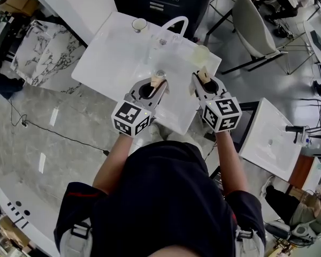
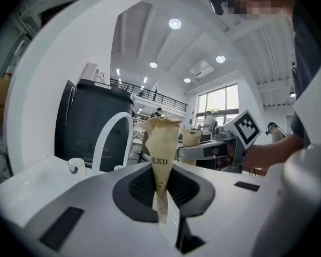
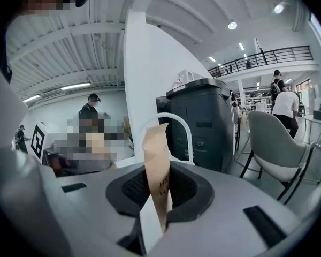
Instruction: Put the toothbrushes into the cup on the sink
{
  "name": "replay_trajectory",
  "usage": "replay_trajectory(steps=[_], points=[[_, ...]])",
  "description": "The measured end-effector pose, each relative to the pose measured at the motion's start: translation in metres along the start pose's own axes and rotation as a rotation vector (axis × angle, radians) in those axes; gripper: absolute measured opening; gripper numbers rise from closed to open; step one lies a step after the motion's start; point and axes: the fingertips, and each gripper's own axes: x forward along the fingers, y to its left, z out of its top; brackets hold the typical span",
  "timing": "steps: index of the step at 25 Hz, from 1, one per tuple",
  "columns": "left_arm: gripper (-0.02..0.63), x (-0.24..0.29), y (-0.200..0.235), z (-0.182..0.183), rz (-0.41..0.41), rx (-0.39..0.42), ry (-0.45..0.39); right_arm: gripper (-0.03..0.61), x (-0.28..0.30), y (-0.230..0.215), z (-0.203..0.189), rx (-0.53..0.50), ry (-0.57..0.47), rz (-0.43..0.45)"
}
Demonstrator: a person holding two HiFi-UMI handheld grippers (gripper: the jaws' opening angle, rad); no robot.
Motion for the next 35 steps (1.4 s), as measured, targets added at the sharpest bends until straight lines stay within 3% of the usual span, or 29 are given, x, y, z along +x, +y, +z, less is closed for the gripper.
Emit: replay_trajectory(steps=[7,35], points=[[0.035,0.023,0.000,0.002,-0.011,0.001,0.010,0.080,0.002,-0.022,-0.003,0.023,0.006,-0.012],[0.035,0.105,0.013,-0.007,0.098,-0.049,0.077,0.080,0.051,-0.115,0.023,0.048,-0.004,0.082]])
